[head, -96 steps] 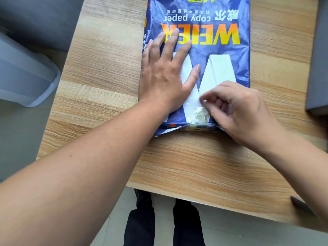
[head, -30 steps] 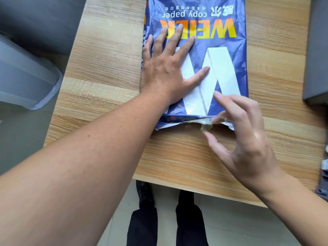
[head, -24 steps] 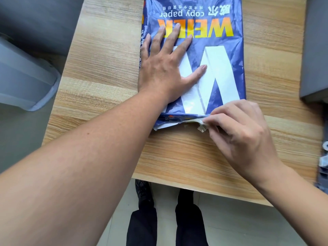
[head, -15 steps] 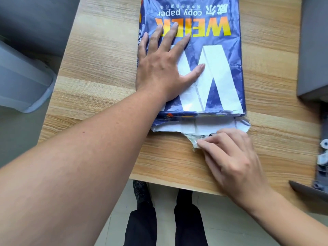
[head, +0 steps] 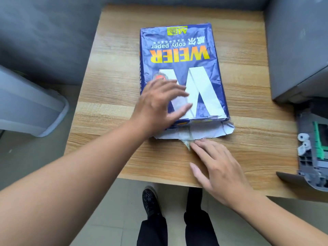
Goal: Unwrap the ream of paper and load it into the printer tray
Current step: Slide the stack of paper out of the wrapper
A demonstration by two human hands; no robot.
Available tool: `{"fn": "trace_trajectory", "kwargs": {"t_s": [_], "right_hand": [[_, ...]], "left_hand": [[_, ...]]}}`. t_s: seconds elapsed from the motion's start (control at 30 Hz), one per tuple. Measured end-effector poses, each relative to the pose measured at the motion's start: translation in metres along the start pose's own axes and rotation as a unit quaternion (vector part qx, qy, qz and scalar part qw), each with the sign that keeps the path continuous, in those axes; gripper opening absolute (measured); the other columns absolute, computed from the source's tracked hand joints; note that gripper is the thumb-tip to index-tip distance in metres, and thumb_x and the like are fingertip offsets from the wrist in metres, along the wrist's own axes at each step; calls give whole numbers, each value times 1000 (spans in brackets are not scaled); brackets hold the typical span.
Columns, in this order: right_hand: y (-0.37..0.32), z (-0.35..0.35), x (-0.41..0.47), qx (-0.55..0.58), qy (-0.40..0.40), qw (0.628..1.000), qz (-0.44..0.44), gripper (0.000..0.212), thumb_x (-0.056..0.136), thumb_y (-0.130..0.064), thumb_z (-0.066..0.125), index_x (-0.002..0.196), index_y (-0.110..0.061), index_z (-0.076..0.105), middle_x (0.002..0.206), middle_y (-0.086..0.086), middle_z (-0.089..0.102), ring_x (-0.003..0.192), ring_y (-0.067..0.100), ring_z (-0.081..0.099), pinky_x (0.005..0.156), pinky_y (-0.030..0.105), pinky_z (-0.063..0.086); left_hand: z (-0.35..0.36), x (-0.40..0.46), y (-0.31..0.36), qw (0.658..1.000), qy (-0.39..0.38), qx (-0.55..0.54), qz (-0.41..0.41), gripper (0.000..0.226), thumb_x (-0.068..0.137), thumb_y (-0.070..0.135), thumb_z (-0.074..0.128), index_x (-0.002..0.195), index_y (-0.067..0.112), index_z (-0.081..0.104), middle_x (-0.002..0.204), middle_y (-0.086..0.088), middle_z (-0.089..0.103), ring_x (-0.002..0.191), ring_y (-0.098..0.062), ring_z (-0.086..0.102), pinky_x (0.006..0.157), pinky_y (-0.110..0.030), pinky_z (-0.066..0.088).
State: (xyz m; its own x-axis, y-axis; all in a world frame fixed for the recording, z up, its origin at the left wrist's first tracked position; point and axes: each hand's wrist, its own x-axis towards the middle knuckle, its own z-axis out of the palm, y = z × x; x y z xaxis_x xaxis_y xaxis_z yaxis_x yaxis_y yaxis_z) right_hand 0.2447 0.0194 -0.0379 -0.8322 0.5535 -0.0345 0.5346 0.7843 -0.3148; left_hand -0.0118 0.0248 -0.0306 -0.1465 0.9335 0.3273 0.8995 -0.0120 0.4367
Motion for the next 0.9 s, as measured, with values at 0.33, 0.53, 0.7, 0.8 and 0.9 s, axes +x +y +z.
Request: {"fn": "trace_trajectory", "kwargs": {"t_s": [0.33, 0.53, 0.7, 0.8, 0.9], "right_hand": [[-5, -5, 41, 274, 124, 877, 376, 49, 98, -22, 55, 144, -6, 49, 121, 3, 54, 89, 16, 63, 94, 26, 47], [0, -4, 55, 362, 205, 781, 465, 46, 92, -33, 55, 137, -22, 57, 118, 3, 69, 83, 10, 71, 90, 30, 55], [-3, -8, 63, 332, 261, 784, 455, 34, 93, -29, 64, 124, -18, 69, 113, -3, 64, 71, 6, 61, 74, 14, 47], [-4, -10, 64, 298, 282, 799, 440, 26, 92, -27, 67, 114, -16, 74, 107, -6, 61, 77, 13, 61, 71, 5, 41], [-4, -14, 63, 277, 304, 811, 415, 19, 89, -23, 69, 105, -15, 76, 99, -7, 60, 77, 16, 64, 70, 16, 43]], "left_hand": [[12, -28, 12, 989, -79, 91, 85, 61, 93, 61, 59, 139, 22, 59, 153, 1, 52, 147, -22, 41, 123, -49, 29], [17, -38, 11, 992, -65, 103, 26, 53, 105, 47, 44, 150, 20, 46, 158, 0, 44, 152, -21, 32, 125, -49, 24], [14, -32, 8, 982, -74, 153, -82, 60, 104, 50, 26, 155, 19, 37, 166, -2, 31, 156, -23, 21, 128, -50, 12], [17, -33, 8, 977, -87, 145, -129, 65, 102, 52, 21, 157, 19, 31, 168, -3, 24, 157, -21, 14, 129, -49, 7], [22, -34, 9, 976, -96, 141, -137, 68, 101, 53, 18, 158, 18, 27, 169, -3, 19, 158, -21, 10, 129, -50, 3]]}}
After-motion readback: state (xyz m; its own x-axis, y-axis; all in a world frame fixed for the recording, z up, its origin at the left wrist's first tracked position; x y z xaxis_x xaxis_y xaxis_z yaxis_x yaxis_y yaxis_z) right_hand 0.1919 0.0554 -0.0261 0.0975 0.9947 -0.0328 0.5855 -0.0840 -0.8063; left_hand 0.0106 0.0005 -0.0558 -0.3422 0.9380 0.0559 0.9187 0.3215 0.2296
